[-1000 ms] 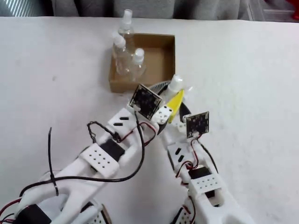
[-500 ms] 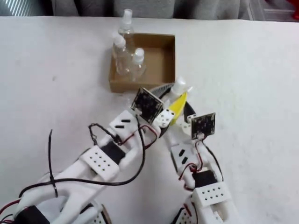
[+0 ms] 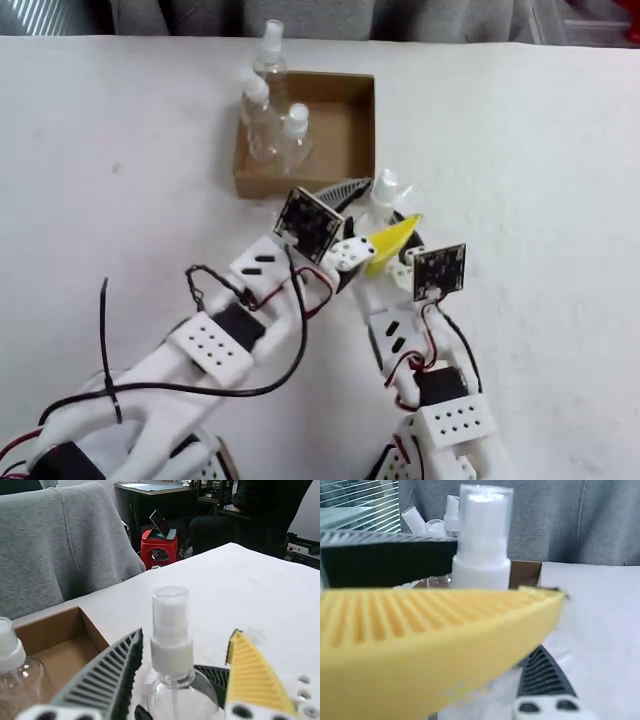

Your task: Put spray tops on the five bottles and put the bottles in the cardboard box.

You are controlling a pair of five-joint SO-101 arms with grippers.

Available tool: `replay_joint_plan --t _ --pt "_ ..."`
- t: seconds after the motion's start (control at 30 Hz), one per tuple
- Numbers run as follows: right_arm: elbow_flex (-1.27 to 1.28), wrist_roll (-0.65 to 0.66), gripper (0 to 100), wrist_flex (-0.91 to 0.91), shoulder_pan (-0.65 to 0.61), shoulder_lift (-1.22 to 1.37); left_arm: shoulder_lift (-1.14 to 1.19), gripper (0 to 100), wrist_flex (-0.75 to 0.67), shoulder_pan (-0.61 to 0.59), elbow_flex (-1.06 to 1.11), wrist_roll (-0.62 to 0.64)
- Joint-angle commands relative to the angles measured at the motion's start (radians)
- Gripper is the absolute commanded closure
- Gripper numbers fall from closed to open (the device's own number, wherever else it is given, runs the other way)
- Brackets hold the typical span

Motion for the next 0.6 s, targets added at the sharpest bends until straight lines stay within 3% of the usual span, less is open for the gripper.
replay_joint_plan --t 0.0,0.47,0.57 --pt "0.009 0.000 98.2 -0.012 0.008 -0.025 -0.021 71 0.005 0.008 0.006 0.000" --pt "0.009 0.003 98.2 -0.012 0.008 -0.025 -0.042 71 0.008 -0.065 -0.017 0.000" --pt "0.009 0.005 98.2 -0.012 0.008 -0.025 -0.117 71 0.083 -0.045 -0.018 0.000"
